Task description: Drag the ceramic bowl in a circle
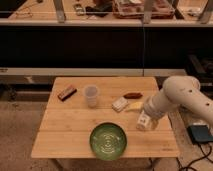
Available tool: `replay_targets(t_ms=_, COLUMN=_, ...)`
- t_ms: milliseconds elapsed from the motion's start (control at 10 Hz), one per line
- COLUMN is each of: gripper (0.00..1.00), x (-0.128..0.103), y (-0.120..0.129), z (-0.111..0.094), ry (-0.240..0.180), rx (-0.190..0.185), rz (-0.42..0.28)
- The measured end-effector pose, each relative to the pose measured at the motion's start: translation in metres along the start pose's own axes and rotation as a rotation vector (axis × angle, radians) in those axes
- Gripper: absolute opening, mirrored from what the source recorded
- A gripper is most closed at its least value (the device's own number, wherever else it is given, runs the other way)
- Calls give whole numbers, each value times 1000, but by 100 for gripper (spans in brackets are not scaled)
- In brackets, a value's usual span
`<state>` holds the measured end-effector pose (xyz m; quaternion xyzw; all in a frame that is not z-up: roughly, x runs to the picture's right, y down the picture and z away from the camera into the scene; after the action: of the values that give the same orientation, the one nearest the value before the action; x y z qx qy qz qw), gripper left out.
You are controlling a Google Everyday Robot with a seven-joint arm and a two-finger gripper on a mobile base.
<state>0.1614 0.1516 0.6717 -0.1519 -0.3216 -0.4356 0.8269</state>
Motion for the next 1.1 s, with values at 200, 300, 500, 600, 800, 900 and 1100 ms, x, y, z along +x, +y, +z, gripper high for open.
replay_targets(t_ms=200, gripper=80, x=-29, y=17, z=34, ry=-38, rx=6, rz=-40)
replay_targets(t_ms=300, gripper=80, x=-41, y=24, z=51, ry=-59, rx=3, rz=-62)
replay_targets(t_ms=500, gripper=80, x=-56, y=31, z=71, ry=-90, rx=4, rz=-97)
replay_targets(t_ms=600, gripper=80, x=-55, y=31, z=71, ry=-89, rx=4, rz=-97)
replay_targets(t_ms=800, gripper=80, x=-55, y=31, z=71, ry=-89, rx=4, rz=-96)
replay_targets(t_ms=900, gripper=80, x=-55, y=30, z=71, ry=-89, rx=5, rz=-97)
replay_targets(t_ms=1100, gripper=80, x=-54, y=27, z=74, ry=-68, rx=24, rz=-106)
